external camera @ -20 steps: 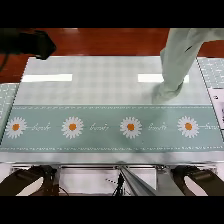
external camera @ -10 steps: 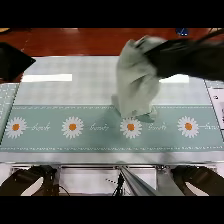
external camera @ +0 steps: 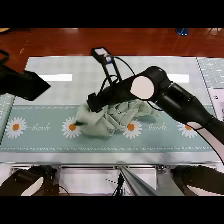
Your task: Fold the shirts.
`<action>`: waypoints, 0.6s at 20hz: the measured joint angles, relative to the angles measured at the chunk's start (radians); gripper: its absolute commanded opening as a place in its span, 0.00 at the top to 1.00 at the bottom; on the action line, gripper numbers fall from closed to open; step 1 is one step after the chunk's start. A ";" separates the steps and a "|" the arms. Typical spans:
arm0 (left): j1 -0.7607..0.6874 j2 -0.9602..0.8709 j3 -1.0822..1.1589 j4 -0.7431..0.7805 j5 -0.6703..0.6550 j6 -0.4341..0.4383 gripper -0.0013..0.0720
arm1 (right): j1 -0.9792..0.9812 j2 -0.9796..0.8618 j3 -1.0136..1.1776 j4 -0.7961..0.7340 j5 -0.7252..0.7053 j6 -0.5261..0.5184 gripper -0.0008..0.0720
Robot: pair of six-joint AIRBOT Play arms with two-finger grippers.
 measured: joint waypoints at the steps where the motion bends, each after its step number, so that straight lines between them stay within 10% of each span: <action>1: 0.000 0.000 -0.037 0.000 0.000 0.000 0.01 | -0.011 -0.001 0.000 -0.001 0.039 -0.023 0.23; 12: 0.000 -0.019 -0.600 -0.162 0.194 0.016 0.01 | -0.499 0.127 0.000 -0.233 0.291 -0.147 0.23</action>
